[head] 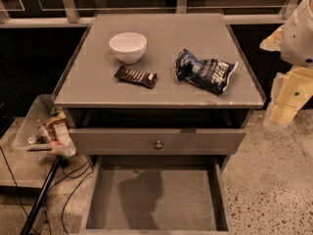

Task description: Place blue chip bag into middle drawer

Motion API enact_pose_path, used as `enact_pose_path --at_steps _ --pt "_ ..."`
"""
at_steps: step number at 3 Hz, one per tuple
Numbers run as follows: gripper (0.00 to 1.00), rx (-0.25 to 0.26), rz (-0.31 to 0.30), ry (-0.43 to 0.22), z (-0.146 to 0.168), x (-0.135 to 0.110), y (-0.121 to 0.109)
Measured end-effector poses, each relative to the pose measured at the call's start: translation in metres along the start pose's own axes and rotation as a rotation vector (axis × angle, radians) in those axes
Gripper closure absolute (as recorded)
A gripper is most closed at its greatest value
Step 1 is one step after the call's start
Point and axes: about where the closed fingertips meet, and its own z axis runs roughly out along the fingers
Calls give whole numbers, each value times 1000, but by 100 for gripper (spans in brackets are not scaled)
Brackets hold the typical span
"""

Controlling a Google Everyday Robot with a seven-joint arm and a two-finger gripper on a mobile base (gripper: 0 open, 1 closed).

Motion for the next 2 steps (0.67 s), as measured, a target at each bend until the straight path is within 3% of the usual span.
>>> enact_pose_path --at_steps 1,2 --pt "0 0 0 0 0 0 0" --pt "0 18 -33 -21 12 -17 -10"
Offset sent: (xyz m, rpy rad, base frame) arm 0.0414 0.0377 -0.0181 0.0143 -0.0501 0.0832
